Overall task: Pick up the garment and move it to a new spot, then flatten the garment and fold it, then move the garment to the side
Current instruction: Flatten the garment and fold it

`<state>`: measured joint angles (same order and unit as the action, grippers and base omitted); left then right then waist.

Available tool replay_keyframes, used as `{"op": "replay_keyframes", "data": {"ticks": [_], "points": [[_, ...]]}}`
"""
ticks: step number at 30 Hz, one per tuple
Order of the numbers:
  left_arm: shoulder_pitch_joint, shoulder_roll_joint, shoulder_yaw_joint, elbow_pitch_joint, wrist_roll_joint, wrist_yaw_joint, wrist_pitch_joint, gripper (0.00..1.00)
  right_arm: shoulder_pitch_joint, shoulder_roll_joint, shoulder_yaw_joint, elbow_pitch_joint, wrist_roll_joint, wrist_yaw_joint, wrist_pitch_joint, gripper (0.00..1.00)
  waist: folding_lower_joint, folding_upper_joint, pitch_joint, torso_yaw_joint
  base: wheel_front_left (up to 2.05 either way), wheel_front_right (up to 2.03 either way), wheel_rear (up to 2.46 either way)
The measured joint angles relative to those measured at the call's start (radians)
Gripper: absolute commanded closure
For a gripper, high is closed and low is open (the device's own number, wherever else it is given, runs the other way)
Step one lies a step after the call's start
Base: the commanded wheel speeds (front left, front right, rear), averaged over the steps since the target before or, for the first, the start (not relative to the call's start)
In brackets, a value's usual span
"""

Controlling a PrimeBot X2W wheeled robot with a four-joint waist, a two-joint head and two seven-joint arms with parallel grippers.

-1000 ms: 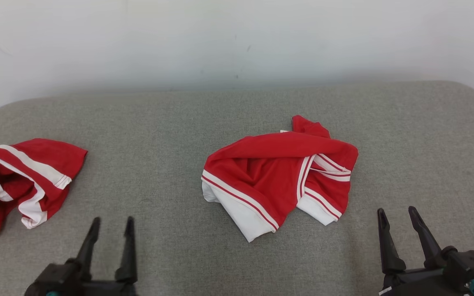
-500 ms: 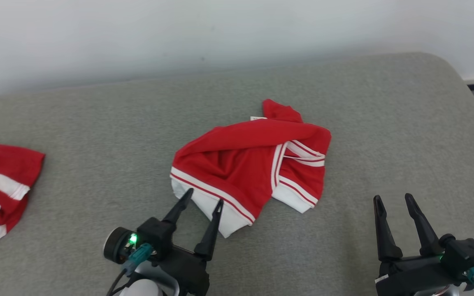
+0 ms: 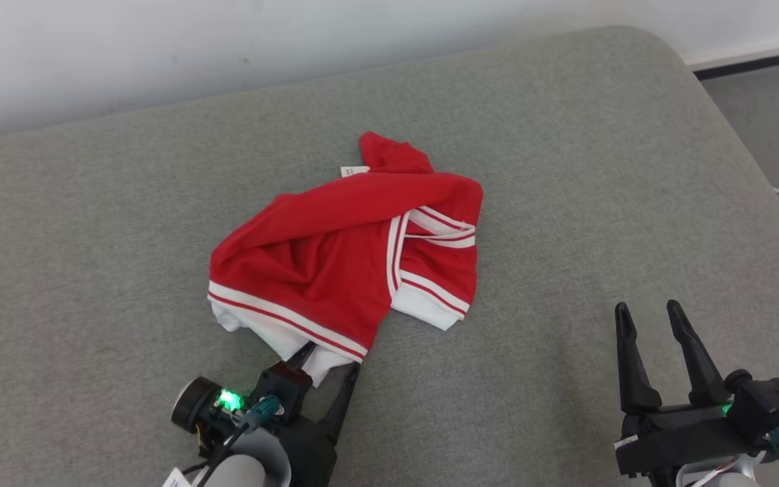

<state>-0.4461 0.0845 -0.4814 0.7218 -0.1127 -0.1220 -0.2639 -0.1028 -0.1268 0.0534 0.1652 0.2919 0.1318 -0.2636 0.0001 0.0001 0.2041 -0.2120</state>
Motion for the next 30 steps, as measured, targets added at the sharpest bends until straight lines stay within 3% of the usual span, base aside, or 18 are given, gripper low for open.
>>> {"op": "replay_keyframes", "data": {"ticks": [5,6,7,8,13,20,30], "points": [[-0.043,-0.007,-0.014,0.06,0.009,0.003,-0.006,0.0,-0.001,0.003,-0.001,0.0,0.0,0.0,0.0,0.0,-0.0001,-0.0001,0.018,-0.022,0.0,0.0,0.0],[-0.045,-0.009,-0.012,0.066,0.002,0.003,-0.008,0.21,-0.002,0.004,-0.002,0.0,0.0,0.0,0.0,0.0,-0.0001,-0.0001,0.019,-0.025,0.0,0.0,0.0],[-0.048,-0.011,-0.01,0.07,-0.001,0.003,-0.009,0.66,-0.002,0.004,-0.003,0.0,0.0,0.0,0.0,0.0,0.0,-0.0001,0.019,-0.026,0.0,0.0,0.0],[-0.051,-0.014,-0.006,0.07,-0.007,0.003,-0.009,1.0,-0.002,0.004,-0.005,0.0,0.0,0.0,0.0,0.0,-0.0001,-0.0001,0.019,-0.025,0.0,0.0,0.0],[-0.057,-0.018,0.012,0.036,-0.028,0.002,0.0,1.0,-0.001,0.006,-0.013,0.0,-0.001,0.0,0.0,0.0,0.0,0.0,0.009,-0.012,0.0,0.0,0.0],[-0.061,-0.007,0.087,-0.12,-0.06,0.011,0.0,1.0,0.007,0.006,-0.017,0.003,-0.003,0.0,0.0,0.0,0.0,0.0,-0.017,0.025,0.0,0.0,0.0],[-0.138,0.162,0.247,-0.312,-0.073,0.033,0.0,1.0,0.036,0.013,-0.021,0.005,-0.009,0.0,0.0,0.0,-0.0002,0.0,-0.069,0.088,0.0,0.0,0.0]]}}
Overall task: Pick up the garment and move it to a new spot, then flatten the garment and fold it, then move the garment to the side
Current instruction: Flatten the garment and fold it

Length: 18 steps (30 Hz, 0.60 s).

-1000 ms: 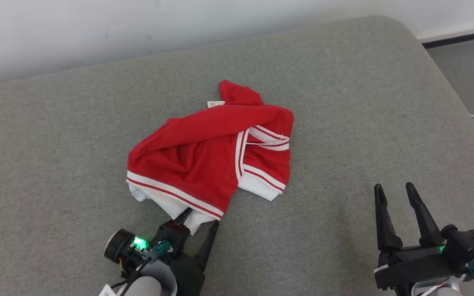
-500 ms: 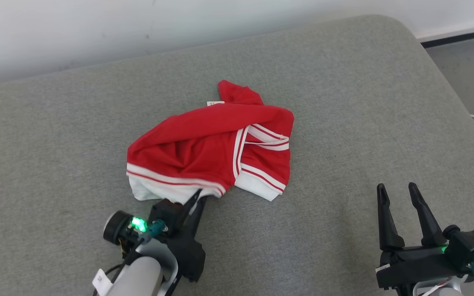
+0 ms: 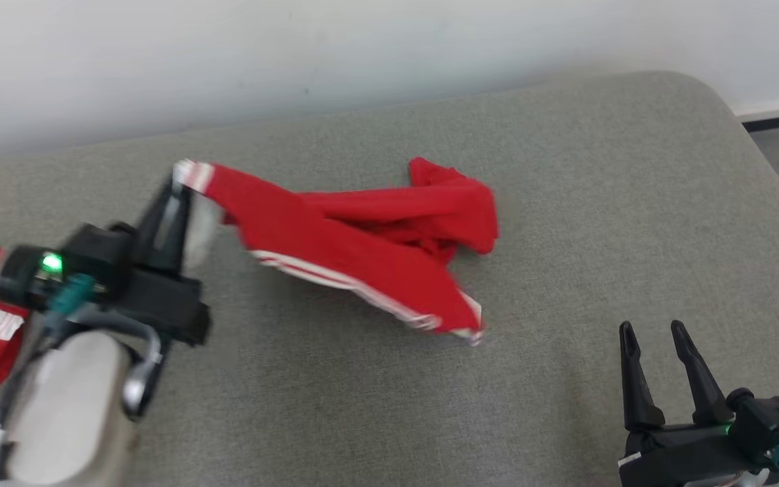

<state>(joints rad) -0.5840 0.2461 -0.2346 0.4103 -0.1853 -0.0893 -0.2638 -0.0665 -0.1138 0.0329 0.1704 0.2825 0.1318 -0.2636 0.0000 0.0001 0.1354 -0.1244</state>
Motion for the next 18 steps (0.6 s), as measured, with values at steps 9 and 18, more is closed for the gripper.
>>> {"op": "replay_keyframes", "data": {"ticks": [9,18], "points": [[-0.028,0.159,0.097,-0.174,-0.01,0.017,0.075,1.0,0.032,0.01,-0.017,0.0,-0.005,0.0,0.0,0.0,0.0,0.0,-0.039,0.035,0.0,0.0,0.0],[-0.058,0.229,0.113,-0.347,-0.012,0.017,0.173,1.0,0.041,0.016,-0.025,0.004,-0.009,0.0,0.0,0.0,0.0,0.0,-0.061,0.057,0.0,0.0,0.0]]}}
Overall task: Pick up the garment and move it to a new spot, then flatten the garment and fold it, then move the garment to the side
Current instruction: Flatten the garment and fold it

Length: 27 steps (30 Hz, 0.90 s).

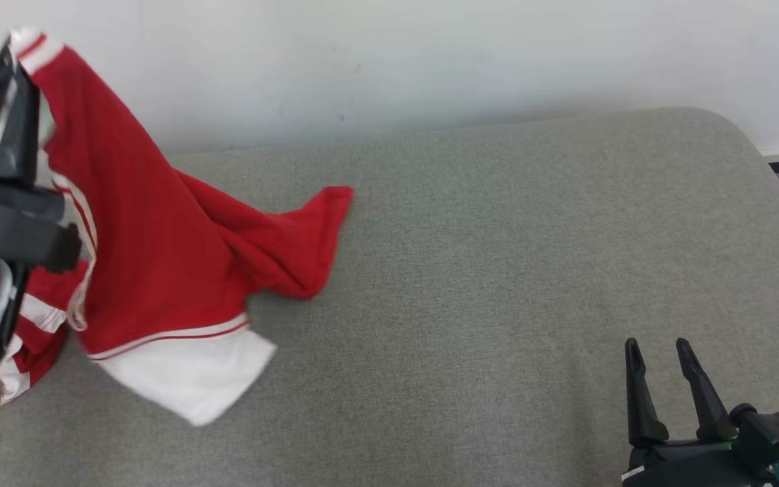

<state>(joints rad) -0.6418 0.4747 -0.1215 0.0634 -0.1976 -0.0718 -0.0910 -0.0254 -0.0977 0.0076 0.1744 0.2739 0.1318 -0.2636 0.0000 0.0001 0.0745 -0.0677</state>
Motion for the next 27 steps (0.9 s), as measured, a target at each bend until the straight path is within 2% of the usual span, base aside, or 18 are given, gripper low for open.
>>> {"op": "replay_keyframes", "data": {"ticks": [5,9,13,18,19,21,22,27], "points": [[-0.056,0.02,-0.013,-0.068,0.004,-0.008,0.04,1.0,-0.002,0.003,0.013,0.001,-0.001,0.0,0.0,0.0,-0.0001,-0.0001,-0.002,-0.007,0.0,0.0,0.0],[-0.077,-0.005,-0.072,-0.105,-0.005,-0.025,0.08,1.0,-0.012,0.004,0.017,0.001,0.006,0.0,0.0,0.0,0.0,-0.0001,0.007,-0.023,0.0,0.0,0.0],[-0.061,-0.074,-0.145,-0.087,-0.022,-0.026,0.082,1.0,-0.017,0.006,0.022,0.004,0.008,0.0,0.0,0.0,0.0,0.0,0.021,-0.045,0.0,0.0,0.0],[-0.012,-0.169,-0.227,0.015,-0.039,-0.025,0.042,1.0,-0.046,0.003,0.029,0.006,0.012,0.0,0.0,0.0,0.0001,0.0,0.039,-0.083,0.0,0.0,0.0],[-0.005,-0.205,-0.256,0.064,-0.041,-0.026,0.017,1.0,-0.06,0.003,0.031,0.005,0.015,0.0,0.0,0.0,0.0,0.0,0.046,-0.102,0.0,0.0,0.0],[-0.005,-0.22,-0.275,0.096,-0.042,-0.028,0.007,1.0,-0.063,0.003,0.031,0.006,0.015,0.0,0.0,0.0,0.0,0.0,0.051,-0.111,0.0,0.0,0.0],[-0.007,-0.262,-0.318,0.155,-0.045,-0.036,-0.017,1.0,-0.066,0.003,0.03,0.008,0.016,0.0,0.0,0.0,0.0001,0.0,0.06,-0.13,0.0,0.0,0.0],[-0.042,-0.367,-0.439,0.314,-0.046,-0.051,-0.079,1.0,-0.076,0.004,0.032,0.015,0.022,0.0,0.0,0.0,0.0001,0.0,0.084,-0.173,0.0,0.0,0.0]]}}
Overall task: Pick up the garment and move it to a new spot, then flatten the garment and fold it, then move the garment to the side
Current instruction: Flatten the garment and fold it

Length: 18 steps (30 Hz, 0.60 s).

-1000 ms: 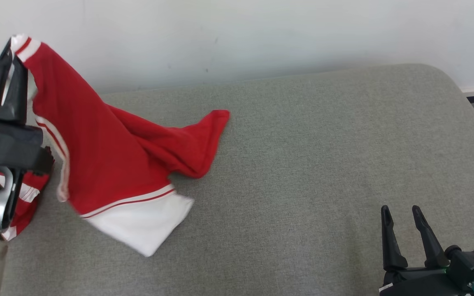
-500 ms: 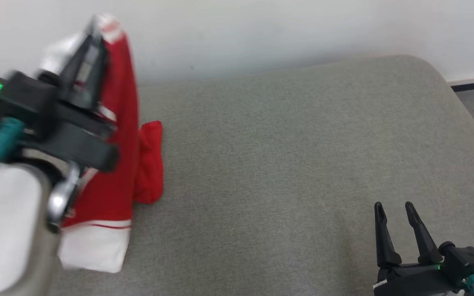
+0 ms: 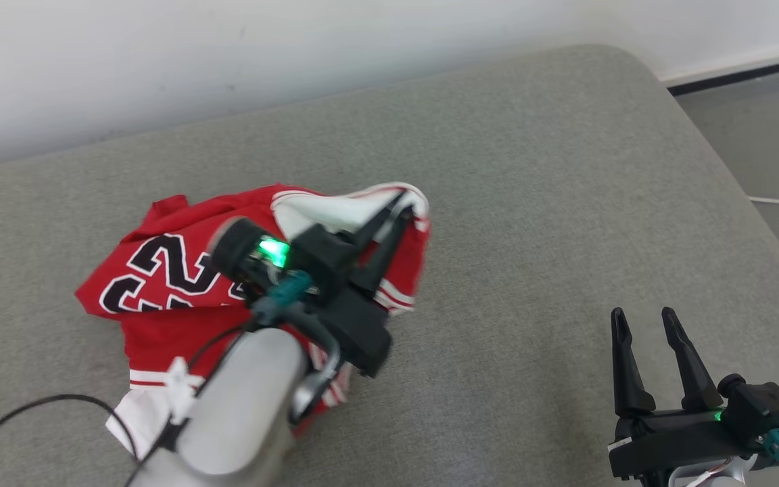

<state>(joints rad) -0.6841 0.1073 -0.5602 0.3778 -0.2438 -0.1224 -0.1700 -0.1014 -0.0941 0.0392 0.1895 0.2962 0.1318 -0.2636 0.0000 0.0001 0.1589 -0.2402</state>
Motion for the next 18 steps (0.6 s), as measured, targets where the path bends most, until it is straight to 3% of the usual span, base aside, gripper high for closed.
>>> {"op": "replay_keyframes", "data": {"ticks": [4,10,11,12,18], "points": [[-0.031,-0.045,-0.092,0.123,-0.02,-0.002,-0.042,1.0,-0.009,0.003,0.003,0.001,0.0,0.0,0.0,0.0,0.0,0.0,0.02,-0.027,0.0,0.0,0.0],[-0.066,-0.055,-0.222,0.2,-0.12,-0.005,-0.078,1.0,-0.024,0.007,0.009,0.008,0.001,0.0,0.0,0.0,0.0,0.0,0.039,-0.055,0.0,0.0,0.0],[-0.074,-0.057,-0.243,0.199,-0.136,0.002,-0.083,0.82,-0.025,0.007,0.008,0.01,0.002,0.0,0.0,0.0,0.0,0.0,0.041,-0.056,0.0,0.0,0.0],[-0.083,-0.057,-0.262,0.199,-0.147,0.01,-0.086,0.0,-0.027,0.007,0.007,0.011,0.002,0.0,0.0,0.0,0.0001,0.0,0.041,-0.055,0.0,0.0,0.0],[-0.126,-0.057,-0.305,0.193,-0.206,0.064,-0.091,0.0,-0.025,0.01,-0.002,0.015,-0.005,0.0,0.0,0.0,0.0,0.0,0.027,-0.03,0.0,0.0,0.0]]}}
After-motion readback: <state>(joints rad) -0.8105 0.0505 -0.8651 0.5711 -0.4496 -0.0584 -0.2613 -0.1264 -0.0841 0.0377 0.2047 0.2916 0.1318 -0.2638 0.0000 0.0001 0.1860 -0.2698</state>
